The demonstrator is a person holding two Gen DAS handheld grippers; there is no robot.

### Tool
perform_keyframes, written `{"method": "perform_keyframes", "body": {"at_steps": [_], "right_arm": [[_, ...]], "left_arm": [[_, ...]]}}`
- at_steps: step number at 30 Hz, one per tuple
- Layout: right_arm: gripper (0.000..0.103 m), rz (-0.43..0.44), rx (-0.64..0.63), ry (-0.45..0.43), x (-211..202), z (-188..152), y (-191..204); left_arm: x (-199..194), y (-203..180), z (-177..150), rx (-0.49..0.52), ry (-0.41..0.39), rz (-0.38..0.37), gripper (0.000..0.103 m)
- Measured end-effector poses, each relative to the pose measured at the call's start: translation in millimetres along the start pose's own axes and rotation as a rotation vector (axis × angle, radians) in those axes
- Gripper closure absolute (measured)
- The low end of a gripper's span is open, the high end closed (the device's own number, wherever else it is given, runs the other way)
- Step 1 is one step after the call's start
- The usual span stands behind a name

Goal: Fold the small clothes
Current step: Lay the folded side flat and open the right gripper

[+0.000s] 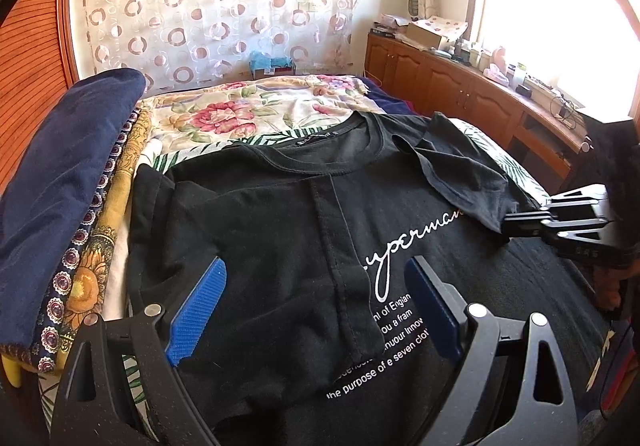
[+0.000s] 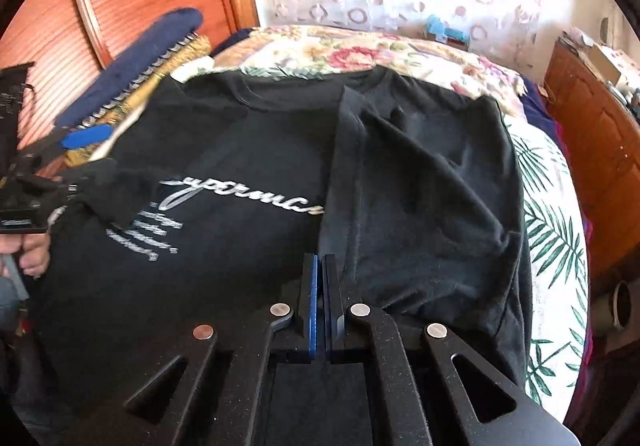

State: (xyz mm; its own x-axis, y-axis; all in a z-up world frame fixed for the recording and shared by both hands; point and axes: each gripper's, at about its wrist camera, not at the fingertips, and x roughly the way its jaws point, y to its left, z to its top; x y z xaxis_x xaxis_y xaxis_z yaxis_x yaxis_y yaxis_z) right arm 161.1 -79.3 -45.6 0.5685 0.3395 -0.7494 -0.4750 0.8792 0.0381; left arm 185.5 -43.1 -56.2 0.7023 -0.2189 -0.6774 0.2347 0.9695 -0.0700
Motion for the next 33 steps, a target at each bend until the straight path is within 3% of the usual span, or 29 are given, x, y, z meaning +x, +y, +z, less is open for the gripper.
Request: {"method": "perform_keyframes", "body": {"at_steps": [7, 11, 12, 14, 16, 21, 23, 29, 33], "right_arm": [[0.101, 0.059, 0.003, 0.015, -11, -8, 6], [0.100, 0.002, 0.003, -0.009, -13, -10, 0], [0.097, -0.006, 0.008, -0.017, -12, -7, -2], [0.078, -0.037, 0.007, -0.023, -7, -2, -3], [0.076, -0.037, 0.016, -0.014, 3, 1, -5], [0.077, -0.111, -0.030, 0.020, 26, 0, 3], [0.100, -0.157, -0.069, 0.012, 28, 0, 10], [0.100, -0.042, -0.057, -0.008, 9, -8, 16], [0.096, -0.027, -0.067, 0.007, 6, -16, 14]], "left_arm": [[0, 1, -1, -0.003, 0.001, 0.000, 0.011], [-1, 1, -2, 0.000, 0.002, 0.001, 0.011], [0, 1, -2, -0.002, 0.003, 0.000, 0.011], [1, 1, -2, -0.002, 0.006, 0.001, 0.011], [2, 0, -2, -0.002, 0.010, 0.002, 0.011], [3, 3, -3, -0.004, 0.017, 0.006, 0.011], [2, 5, -4, -0.007, 0.016, 0.009, 0.011], [1, 8, -2, -0.013, 0.010, 0.015, 0.011], [3, 14, 6, -0.013, 0.005, 0.029, 0.011]]}}
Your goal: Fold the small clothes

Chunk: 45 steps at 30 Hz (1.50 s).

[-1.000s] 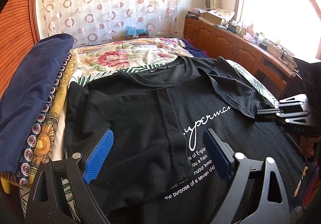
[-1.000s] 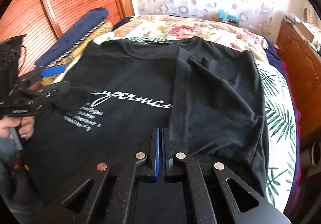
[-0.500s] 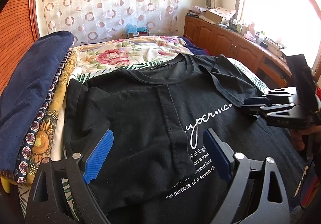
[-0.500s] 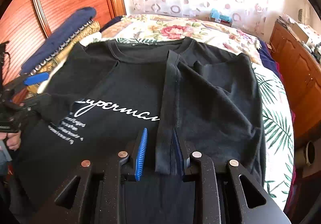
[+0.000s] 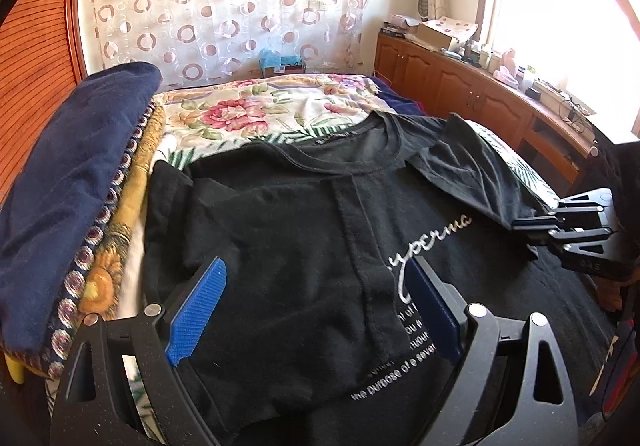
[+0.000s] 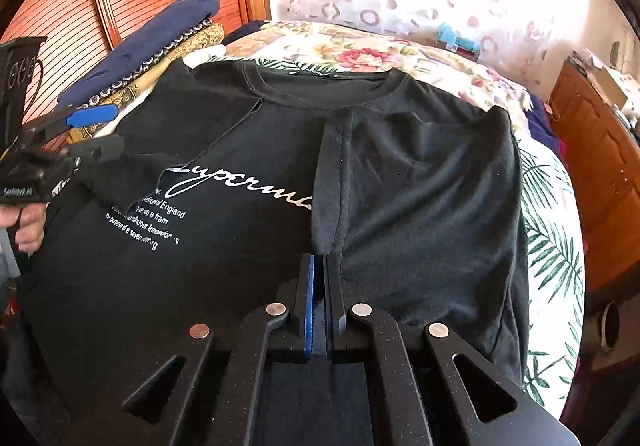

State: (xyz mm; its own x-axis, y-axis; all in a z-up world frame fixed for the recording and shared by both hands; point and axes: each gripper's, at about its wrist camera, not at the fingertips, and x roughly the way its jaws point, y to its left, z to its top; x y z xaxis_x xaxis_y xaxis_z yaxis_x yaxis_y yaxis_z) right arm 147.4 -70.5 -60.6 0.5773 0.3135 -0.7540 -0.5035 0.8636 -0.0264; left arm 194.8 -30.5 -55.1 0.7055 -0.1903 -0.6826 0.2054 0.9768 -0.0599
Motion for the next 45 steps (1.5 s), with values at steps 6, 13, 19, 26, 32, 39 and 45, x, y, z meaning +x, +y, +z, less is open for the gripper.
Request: {"method": "perform_keyframes", "body": {"at_steps": [6, 13, 19, 26, 32, 39, 45], "right_arm": [[0.052, -0.005, 0.042, -0.062, -11, 6, -25], [0.045, -0.112, 0.091, -0.112, -4, 25, -69], [0.045, -0.153, 0.129, -0.080, 22, 38, -103], [0.045, -0.132, 0.137, -0.081, 35, 39, -107], [0.045, -0.126, 0.143, -0.075, 41, 42, -115], [0.045, -0.155, 0.119, -0.071, 42, 45, -114], [0.045, -0.163, 0.115, -0.070, 41, 43, -113]], "left_arm": [[5, 22, 23, -0.008, 0.006, 0.035, 0.011], [21, 49, 54, 0.006, 0.066, 0.097, 0.032], [53, 71, 71, 0.030, 0.183, 0.204, 0.048], [83, 80, 69, 0.058, 0.296, 0.251, 0.057], [102, 91, 70, 0.041, 0.351, 0.281, 0.067], [110, 84, 68, 0.080, 0.365, 0.310, 0.064], [110, 91, 63, 0.069, 0.358, 0.322, 0.095]]}}
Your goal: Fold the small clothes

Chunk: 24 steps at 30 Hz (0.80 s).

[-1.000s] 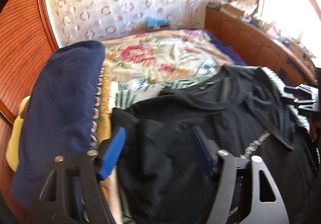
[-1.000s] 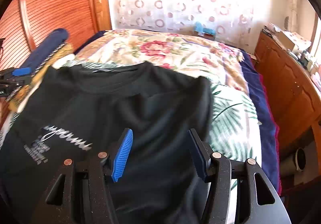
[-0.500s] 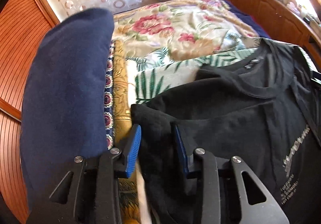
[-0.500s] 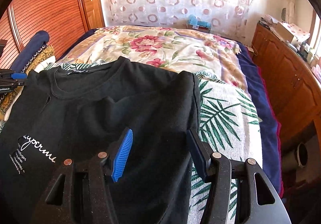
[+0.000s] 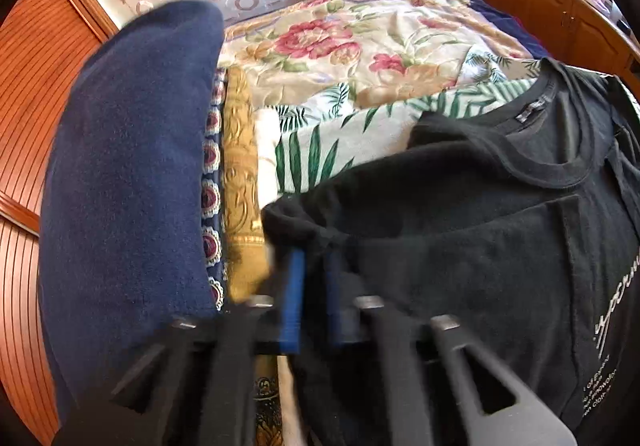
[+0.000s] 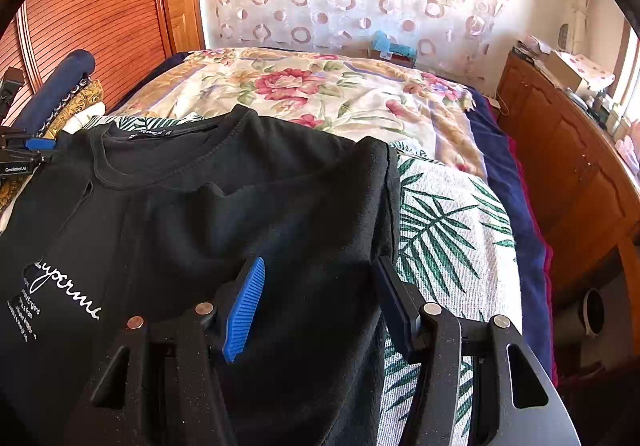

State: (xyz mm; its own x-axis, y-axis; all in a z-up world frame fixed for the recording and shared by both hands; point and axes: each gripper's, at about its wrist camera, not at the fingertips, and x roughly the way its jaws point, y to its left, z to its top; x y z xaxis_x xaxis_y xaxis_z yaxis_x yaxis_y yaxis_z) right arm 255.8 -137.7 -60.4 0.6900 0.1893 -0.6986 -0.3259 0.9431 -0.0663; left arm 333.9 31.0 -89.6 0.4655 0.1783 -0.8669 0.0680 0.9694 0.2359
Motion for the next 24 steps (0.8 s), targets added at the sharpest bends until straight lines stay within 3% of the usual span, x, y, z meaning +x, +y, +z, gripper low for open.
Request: {"method": "perform_keyframes", "body": {"at_steps": [3, 11, 15, 19, 24], "right_arm": [[0.045, -0.001, -0.002, 0.001, 0, 0, -1], [0.045, 0.005, -0.003, 0.001, 0, 0, -6], [0.045, 0.037, 0.055, -0.016, -4, 1, -19], [0.045, -0.020, 0.095, -0.029, -5, 7, -37], [0.045, -0.030, 0.111, 0.001, 9, 19, -56]], "left_arm": [[-6, 2, -3, 0.005, -0.024, 0.001, 0.097], [-59, 31, -5, -0.097, -0.167, -0.057, 0.097], [-75, 35, -4, -0.101, -0.210, -0.090, 0.097], [-84, 30, -5, -0.094, -0.241, -0.118, 0.097], [-91, 24, -10, -0.093, -0.275, -0.159, 0.097]]}}
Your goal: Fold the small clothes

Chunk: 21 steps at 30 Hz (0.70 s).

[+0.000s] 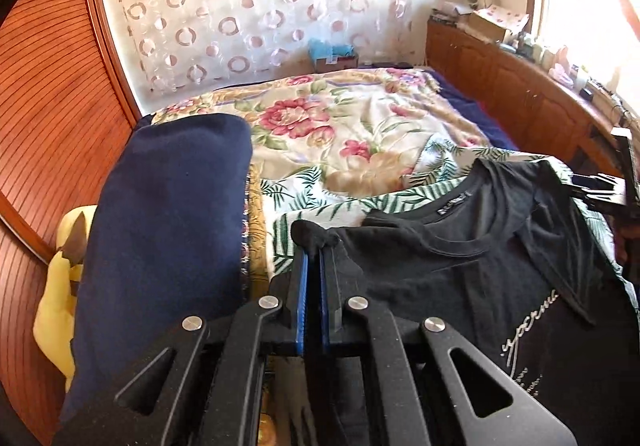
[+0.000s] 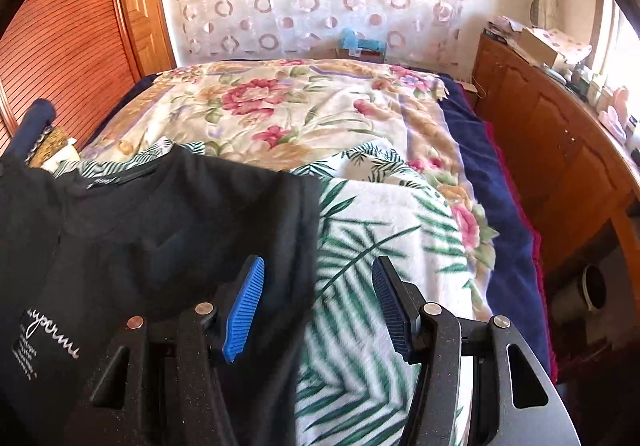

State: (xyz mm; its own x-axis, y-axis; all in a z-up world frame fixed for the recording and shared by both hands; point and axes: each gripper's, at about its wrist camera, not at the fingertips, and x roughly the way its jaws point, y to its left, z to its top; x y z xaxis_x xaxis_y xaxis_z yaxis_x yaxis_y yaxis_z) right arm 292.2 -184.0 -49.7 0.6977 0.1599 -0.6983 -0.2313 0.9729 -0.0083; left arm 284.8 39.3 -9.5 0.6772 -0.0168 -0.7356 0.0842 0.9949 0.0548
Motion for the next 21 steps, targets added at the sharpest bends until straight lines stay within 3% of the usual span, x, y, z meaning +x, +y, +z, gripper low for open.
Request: {"method": "perform_keyframes", "body": {"at_steps": [6, 12, 15, 19, 21], "right_arm": [[0.045, 0.071, 0.022, 0.036, 19, 19, -4], [0.050, 0.053, -0.062, 0.048, 36, 27, 6], [0.061, 0.068, -0.073, 0.043, 38, 29, 7], [0.095, 0.097, -0.075, 0.050, 39, 29, 3], [0.098, 0.107, -0.088, 0.051, 38, 29, 3]], "left_arm": [[-5, -3, -2, -0.019, -0.030, -0.043, 0.097], [-12, -9, -5, -0.005, -0.039, -0.060, 0.097], [-16, -11, -5, -0.002, -0.046, -0.068, 0.097], [-20, -15, -7, 0.005, -0.052, -0.072, 0.097], [-22, -18, -7, 0.011, -0.056, -0.074, 0.097]]}}
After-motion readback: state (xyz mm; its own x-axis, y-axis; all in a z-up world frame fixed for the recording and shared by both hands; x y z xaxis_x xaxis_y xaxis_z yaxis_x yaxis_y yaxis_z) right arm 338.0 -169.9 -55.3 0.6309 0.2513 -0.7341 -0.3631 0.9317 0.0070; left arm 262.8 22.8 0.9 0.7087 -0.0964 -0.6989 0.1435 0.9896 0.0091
